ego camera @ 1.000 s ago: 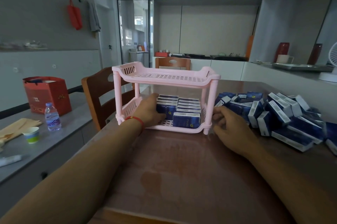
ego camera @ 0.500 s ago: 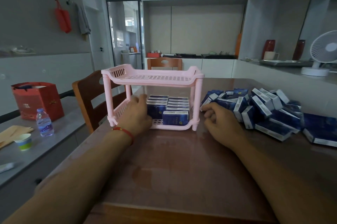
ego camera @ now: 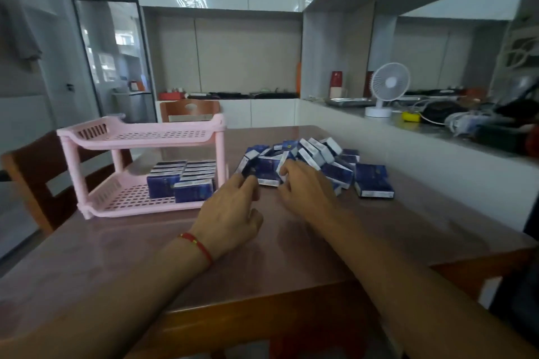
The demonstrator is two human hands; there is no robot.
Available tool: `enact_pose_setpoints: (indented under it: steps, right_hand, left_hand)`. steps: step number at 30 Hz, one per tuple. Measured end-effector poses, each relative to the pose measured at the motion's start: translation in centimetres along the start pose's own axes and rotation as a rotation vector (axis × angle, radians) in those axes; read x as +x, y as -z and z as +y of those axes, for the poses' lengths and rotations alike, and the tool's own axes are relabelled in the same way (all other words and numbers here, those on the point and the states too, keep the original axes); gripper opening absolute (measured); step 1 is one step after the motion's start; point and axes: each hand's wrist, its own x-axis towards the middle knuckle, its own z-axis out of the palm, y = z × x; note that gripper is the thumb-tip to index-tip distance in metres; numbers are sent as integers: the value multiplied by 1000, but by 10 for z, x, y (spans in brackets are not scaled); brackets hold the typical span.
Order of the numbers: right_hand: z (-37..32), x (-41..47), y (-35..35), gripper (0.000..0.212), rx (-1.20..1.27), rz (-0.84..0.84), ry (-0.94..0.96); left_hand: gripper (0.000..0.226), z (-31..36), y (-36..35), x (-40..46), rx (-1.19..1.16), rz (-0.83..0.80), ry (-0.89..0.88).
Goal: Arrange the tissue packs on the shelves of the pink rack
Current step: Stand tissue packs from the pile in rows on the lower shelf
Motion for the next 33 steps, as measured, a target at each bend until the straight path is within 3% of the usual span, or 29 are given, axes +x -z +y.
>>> enact_pose_setpoints:
  steps: [5, 9, 11, 18, 22, 27, 30, 33]
  right_hand:
    - [92, -13, 45, 17, -115, 88, -257]
    - [157, -28, 52, 44, -308, 1, -331]
    - [169, -33, 43, 53, -271, -76, -344]
    - [169, -35, 40, 44, -257, -106, -332]
    - [169, -38, 45, 44, -98, -93, -260]
    - [135, -47, 59, 51, 234, 176, -4]
    - [104, -52, 61, 62, 245, 122, 146]
    - [80, -59, 57, 64, 254, -3, 213]
  left_hand:
    - [27, 46, -37, 47, -82, -52, -100]
    - [21, 56, -65, 59, -116, 5, -123]
    - [26, 53, -74, 60, -183, -38, -109]
    - [28, 47, -75, 63, -370, -43, -61]
    - [25, 51, -72, 59, -420, -35, -69]
    - [32, 52, -65, 54, -584, -31, 7]
    - [55, 55, -64, 53, -880, -157, 106]
    - [57, 52, -70, 53, -924, -124, 100]
